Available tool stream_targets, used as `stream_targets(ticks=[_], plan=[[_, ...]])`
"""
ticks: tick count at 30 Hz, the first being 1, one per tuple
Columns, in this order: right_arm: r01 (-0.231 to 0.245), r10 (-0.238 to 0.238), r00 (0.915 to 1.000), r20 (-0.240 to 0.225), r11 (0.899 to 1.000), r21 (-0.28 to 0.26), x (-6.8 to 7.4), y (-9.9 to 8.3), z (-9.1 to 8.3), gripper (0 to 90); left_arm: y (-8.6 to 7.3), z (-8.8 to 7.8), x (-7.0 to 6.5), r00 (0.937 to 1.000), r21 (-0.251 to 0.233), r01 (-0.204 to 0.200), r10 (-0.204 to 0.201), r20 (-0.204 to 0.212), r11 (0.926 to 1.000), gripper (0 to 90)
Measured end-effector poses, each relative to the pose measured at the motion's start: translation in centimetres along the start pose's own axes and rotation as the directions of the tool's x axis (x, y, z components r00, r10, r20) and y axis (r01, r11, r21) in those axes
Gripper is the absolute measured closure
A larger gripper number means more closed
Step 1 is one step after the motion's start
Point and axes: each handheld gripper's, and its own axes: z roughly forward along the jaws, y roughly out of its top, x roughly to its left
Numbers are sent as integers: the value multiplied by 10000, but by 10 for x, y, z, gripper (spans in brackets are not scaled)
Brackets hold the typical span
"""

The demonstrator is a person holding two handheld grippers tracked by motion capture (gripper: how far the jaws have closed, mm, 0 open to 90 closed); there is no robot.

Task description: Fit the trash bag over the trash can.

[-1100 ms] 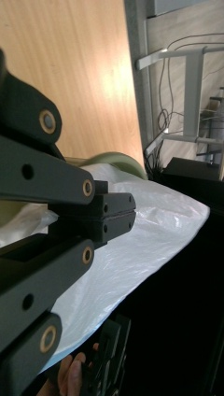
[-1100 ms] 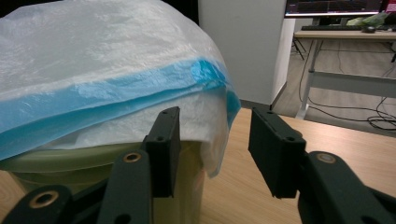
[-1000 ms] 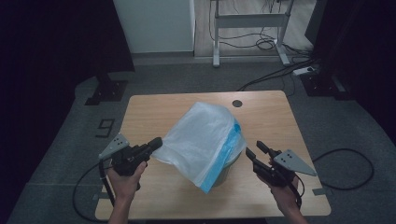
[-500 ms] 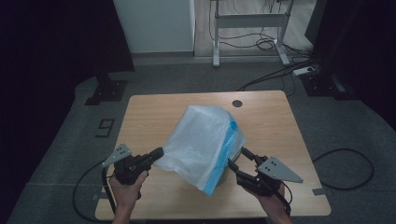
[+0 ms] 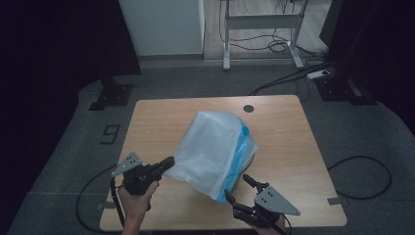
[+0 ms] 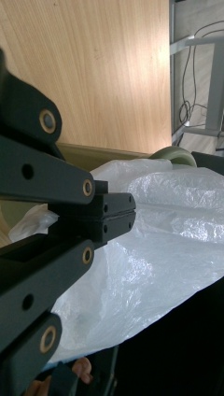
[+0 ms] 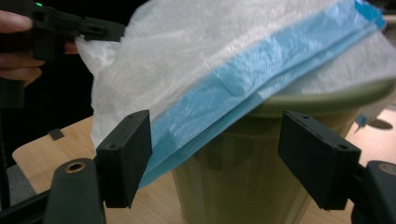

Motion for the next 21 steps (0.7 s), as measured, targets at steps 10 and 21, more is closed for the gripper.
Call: stream_targets(ticks=[10,21], plan=[[-789,792,9960,-409,9968,91,-3,-4,10,528,-1,3,-4,9998,38,-25,24,179,10000,900],[-418,417,9988,-273,9991,-38,-5,-1,1,886,12,1,-17,9977,105,-535,530,413,9985,857]])
